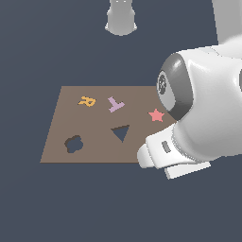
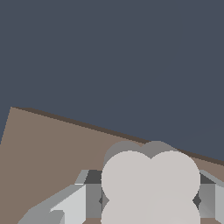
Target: Insert a designated object into the corresponding slot on a board.
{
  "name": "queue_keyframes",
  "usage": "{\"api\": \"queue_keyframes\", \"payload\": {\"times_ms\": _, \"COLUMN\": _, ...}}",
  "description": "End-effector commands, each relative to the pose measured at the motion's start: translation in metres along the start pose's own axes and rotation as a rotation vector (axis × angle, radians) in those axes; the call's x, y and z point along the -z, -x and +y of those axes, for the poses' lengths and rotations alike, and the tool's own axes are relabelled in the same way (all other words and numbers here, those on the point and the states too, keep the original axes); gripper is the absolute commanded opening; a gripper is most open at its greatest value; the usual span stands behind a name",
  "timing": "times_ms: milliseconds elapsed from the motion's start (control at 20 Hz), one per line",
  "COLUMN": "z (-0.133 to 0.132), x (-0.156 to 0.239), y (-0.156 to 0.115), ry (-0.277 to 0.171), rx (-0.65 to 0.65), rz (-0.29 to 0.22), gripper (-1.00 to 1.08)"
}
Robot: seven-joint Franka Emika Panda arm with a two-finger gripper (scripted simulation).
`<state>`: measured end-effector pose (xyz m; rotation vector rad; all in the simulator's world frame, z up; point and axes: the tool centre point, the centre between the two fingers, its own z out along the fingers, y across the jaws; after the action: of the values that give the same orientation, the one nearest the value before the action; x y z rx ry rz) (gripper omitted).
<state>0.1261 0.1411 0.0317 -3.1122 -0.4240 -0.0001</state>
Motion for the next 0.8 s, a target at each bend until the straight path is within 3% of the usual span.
{"api": "queue_keyframes", "payload": {"times_ms": 0, "z": 0.018, "x": 0.001, "y": -0.005, "ry": 0.0, "rx": -0.076, "rz": 0.001, "gripper": -1.0}}
{"api": "queue_keyframes", "payload": {"times_ms": 750, "z": 0.119, "x": 0.004, "y": -0.006, "ry": 0.0, "rx": -0.51, "rz": 0.001, "gripper": -1.0}}
